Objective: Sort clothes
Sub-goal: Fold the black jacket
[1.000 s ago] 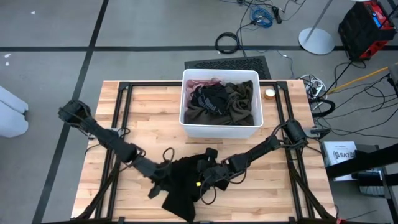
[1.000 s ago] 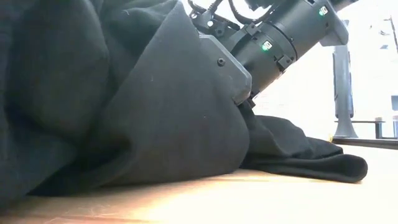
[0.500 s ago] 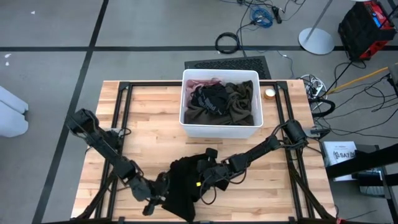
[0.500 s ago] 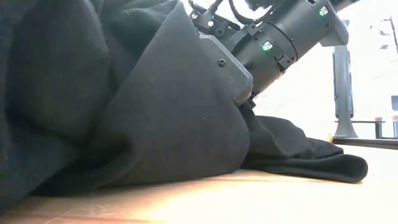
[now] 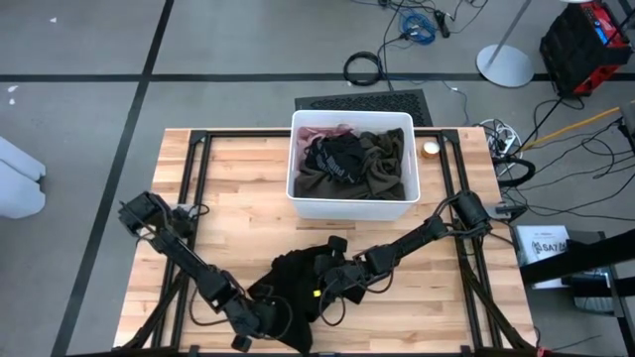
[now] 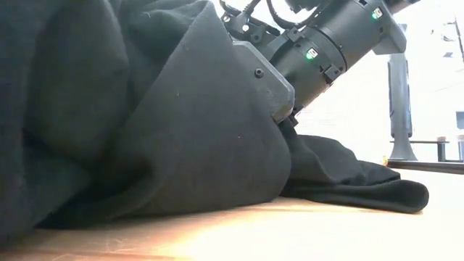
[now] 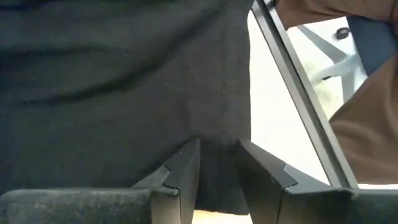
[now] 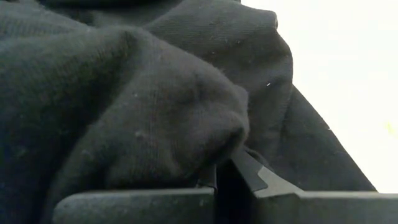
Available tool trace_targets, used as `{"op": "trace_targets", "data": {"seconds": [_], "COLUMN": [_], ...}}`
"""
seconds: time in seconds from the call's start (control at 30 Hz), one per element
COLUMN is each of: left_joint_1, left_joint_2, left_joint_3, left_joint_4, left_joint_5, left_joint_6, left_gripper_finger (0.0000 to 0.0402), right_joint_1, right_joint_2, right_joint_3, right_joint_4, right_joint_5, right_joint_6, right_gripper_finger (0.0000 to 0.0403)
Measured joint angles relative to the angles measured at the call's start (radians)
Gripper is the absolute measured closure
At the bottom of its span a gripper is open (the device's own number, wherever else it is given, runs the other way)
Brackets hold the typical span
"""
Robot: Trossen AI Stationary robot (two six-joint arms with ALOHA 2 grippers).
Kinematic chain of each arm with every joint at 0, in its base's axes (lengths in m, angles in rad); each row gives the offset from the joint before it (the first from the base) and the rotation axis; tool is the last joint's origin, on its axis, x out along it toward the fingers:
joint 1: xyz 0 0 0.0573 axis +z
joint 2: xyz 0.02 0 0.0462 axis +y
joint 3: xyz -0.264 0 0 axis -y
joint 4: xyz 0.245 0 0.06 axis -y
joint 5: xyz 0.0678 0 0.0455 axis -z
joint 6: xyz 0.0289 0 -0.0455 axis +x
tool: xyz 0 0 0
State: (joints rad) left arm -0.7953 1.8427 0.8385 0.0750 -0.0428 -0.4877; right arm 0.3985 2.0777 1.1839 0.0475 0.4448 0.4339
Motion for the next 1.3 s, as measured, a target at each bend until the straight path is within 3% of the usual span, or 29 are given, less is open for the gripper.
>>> {"op": "trace_targets", "data": {"seconds": [0.1,0.2,0.43,0.6,0.83,1.03,1.2,1.3], "left_joint_1": [0.010,0.009,0.008,0.010,0.011,0.035,0.128,0.185], "left_joint_2": [0.028,0.033,0.035,0.011,-0.147,-0.264,-0.258,-0.229], "left_joint_3": [0.021,0.041,0.086,0.138,0.220,0.228,0.226,0.227], "left_joint_4": [-0.001,-0.038,-0.123,-0.160,-0.374,-0.383,-0.376,-0.368], "left_joint_5": [0.036,0.007,-0.081,-0.117,-0.368,-0.571,-0.599,-0.535], "left_joint_6": [0.030,0.058,0.057,0.123,0.210,0.320,0.371,0.366], "left_gripper_finger": [0.0286,0.0300,0.0392,0.0396,0.0399,0.0400,0.0401,0.0401], "right_joint_1": [0.000,0.000,0.000,0.000,0.002,0.002,0.002,0.002], "right_joint_2": [0.000,0.000,0.000,0.000,0.000,0.000,0.001,0.000], "right_joint_3": [0.000,0.000,0.000,0.000,0.000,0.000,-0.002,-0.002], "right_joint_4": [0.000,0.000,0.000,0.000,0.000,0.000,0.025,0.040], "right_joint_5": [-0.002,-0.001,-0.001,-0.001,0.000,-0.001,0.000,-0.023], "right_joint_6": [0.000,0.008,0.010,0.010,0.011,0.011,-0.008,-0.019], "right_gripper_finger": [0.0400,0.0399,0.0399,0.0399,0.0399,0.0399,0.0399,0.0397]}}
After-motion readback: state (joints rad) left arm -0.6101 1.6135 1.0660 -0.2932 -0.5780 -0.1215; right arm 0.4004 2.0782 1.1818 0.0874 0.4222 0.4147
